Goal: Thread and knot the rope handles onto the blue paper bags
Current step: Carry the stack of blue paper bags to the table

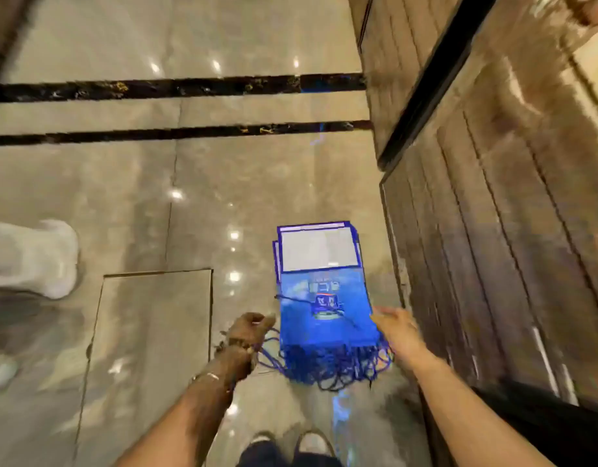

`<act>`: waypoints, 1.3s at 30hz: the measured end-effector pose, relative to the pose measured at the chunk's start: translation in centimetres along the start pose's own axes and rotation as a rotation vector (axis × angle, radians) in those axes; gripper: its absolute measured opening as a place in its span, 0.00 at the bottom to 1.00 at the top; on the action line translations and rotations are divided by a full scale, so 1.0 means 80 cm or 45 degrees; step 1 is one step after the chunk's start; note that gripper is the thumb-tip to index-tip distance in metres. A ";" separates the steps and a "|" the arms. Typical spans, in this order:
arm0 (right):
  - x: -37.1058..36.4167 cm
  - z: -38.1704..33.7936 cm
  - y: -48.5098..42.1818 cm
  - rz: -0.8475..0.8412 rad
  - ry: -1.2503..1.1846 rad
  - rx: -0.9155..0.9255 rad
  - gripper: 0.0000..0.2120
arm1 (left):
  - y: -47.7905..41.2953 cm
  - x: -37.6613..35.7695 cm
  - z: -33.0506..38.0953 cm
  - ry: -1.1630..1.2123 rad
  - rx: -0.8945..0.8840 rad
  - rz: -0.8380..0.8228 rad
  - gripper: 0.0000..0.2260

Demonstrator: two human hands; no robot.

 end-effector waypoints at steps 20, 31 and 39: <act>-0.123 0.125 -0.289 -0.371 -0.187 -0.139 0.13 | -0.288 -0.163 -0.158 0.672 0.361 -0.531 0.09; -0.128 0.131 -0.294 -0.419 -0.193 -0.116 0.11 | -0.283 -0.160 -0.131 0.789 0.170 -0.541 0.15; -0.113 0.097 -0.199 -0.344 -0.479 0.133 0.08 | -0.197 -0.102 -0.089 0.859 -0.182 -0.319 0.07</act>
Point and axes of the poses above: each hand's wrist, its own y-axis away from the middle knuckle, its own x-axis out of the back of the hand, z = x × y, the point moved 3 cm from there along -y, towards the middle knuckle, and after that the axes turned 5 degrees about y, right-handed, at the moved point
